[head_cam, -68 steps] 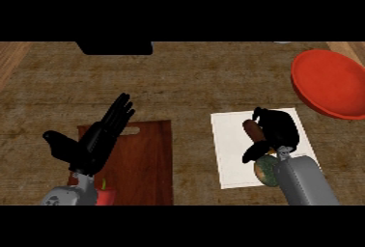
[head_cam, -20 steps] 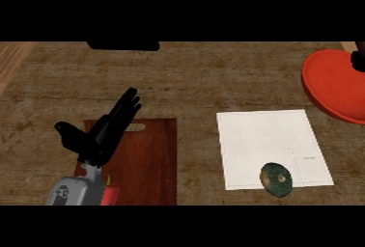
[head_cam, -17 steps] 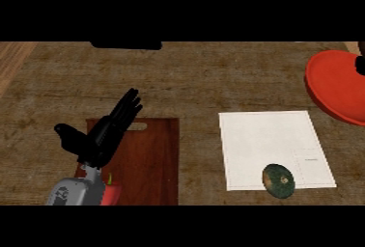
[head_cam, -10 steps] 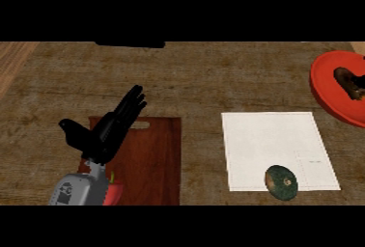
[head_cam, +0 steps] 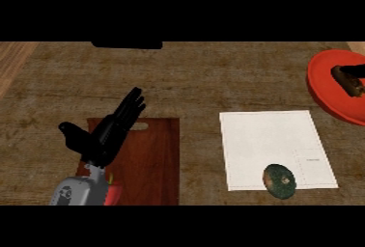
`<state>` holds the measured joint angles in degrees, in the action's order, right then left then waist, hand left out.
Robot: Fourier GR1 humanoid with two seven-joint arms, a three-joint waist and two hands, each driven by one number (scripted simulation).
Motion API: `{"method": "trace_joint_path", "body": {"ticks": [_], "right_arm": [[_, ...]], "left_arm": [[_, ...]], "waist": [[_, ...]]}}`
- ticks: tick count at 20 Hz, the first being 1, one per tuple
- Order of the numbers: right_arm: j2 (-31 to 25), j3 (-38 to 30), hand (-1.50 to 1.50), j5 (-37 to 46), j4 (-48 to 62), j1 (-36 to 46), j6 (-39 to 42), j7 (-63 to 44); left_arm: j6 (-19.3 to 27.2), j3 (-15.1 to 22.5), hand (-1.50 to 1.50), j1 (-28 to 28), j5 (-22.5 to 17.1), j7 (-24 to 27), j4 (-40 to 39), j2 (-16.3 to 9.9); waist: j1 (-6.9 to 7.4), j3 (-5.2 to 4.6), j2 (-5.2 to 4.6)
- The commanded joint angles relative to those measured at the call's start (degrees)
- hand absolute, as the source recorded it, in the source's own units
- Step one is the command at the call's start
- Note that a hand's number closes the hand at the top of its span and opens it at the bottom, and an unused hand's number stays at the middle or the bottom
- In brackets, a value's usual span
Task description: Pick the sweet potato from the placemat and place it in the bowl
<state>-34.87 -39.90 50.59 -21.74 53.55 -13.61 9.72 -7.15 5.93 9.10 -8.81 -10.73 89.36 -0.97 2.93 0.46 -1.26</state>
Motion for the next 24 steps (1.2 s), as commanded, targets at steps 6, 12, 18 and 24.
{"method": "trace_joint_path", "body": {"ticks": [6, 12, 18, 24], "right_arm": [[2.1, -13.0, -1.50, -19.3, -5.2, -5.1, 7.6, 24.8], [4.7, -15.4, -1.50, -27.4, -15.8, -13.9, 20.1, 27.8], [11.2, -16.6, -1.50, -32.3, -28.3, -27.1, 28.9, 32.9], [18.3, -17.8, 1.50, -34.7, -40.1, -46.2, 36.9, 40.7]], "left_arm": [[1.1, -2.3, 0.00, -0.5, -0.2, -0.3, 0.2, -1.0], [0.9, -2.1, 0.00, -6.0, 0.7, 2.0, 1.2, -1.4], [2.2, -4.3, 0.00, -5.4, 0.3, 1.3, 0.0, -2.0], [3.2, -4.6, 0.00, -6.0, 0.0, -0.3, 2.4, -1.8]], "waist": [[-3.44, -0.34, 1.45], [-5.74, -0.61, 2.54], [-8.93, -0.79, 3.35], [-10.21, -0.76, 3.27]]}}
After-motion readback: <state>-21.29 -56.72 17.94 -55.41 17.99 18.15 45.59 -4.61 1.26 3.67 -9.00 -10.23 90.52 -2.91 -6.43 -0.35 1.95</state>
